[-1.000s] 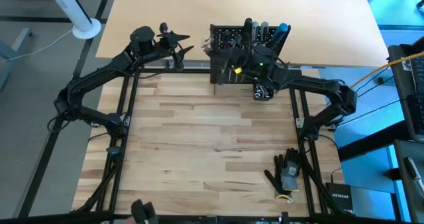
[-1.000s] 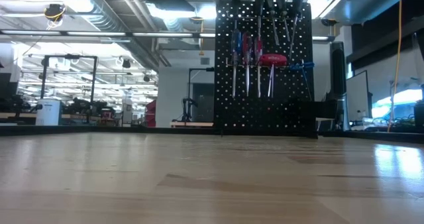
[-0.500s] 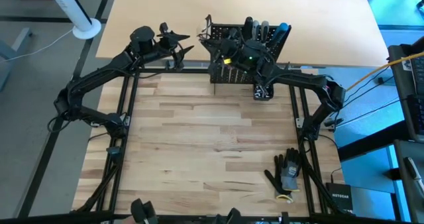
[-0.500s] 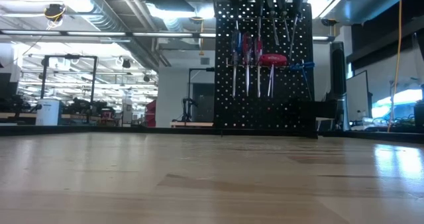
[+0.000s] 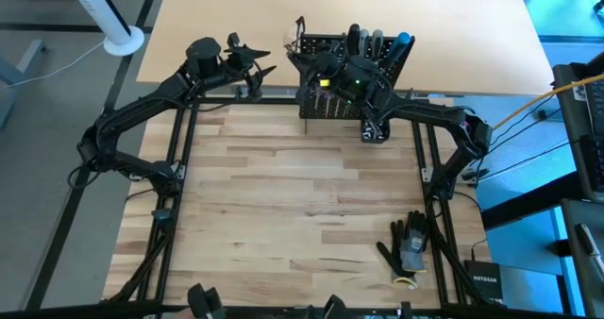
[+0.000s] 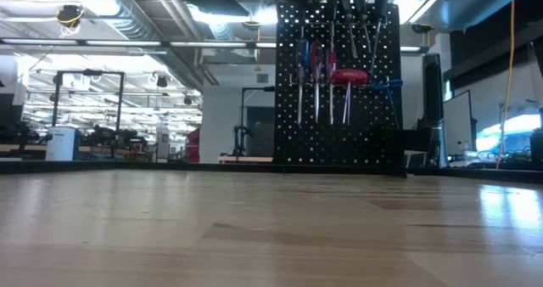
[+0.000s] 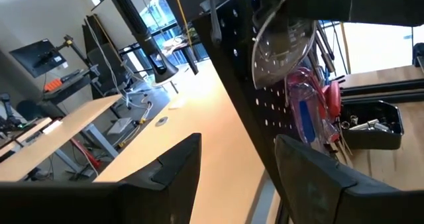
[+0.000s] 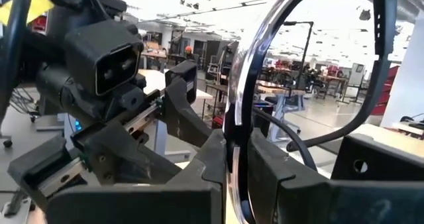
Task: Hang tools onto peg board
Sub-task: Hang the black safety glasses on the peg board
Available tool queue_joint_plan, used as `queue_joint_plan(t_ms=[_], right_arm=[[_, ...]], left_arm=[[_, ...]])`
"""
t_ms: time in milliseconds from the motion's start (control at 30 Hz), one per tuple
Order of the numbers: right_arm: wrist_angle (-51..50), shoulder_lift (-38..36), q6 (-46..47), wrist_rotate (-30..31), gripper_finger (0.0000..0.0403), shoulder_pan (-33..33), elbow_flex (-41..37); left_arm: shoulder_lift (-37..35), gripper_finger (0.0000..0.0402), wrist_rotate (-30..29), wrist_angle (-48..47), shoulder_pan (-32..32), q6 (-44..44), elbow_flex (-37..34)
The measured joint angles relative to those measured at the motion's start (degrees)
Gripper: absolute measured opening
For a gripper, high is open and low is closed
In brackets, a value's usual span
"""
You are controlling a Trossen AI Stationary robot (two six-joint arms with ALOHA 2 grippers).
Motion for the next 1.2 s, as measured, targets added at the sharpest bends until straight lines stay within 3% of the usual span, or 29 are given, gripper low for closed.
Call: queue_joint_plan(t_ms=[533, 900, 1200], right_arm=[[5.9, 1.8, 2.6, 1.7, 0.0035, -0.5, 0.0], [4.7, 2.4, 3.9, 4.5, 0.0035, -0.8, 0.1], [4.9, 2.4, 3.5, 2.9, 0.0035, -0.3, 0.0]], left_arm=[[0.0, 0.0184, 0.1, 0.2, -0.1, -0.3, 0.0], [0.0, 0.0184, 0.1, 0.0, -0.1, -0.1, 0.0], [0.0, 0.0184, 0.1, -0.1, -0.1, -0.1, 0.0]])
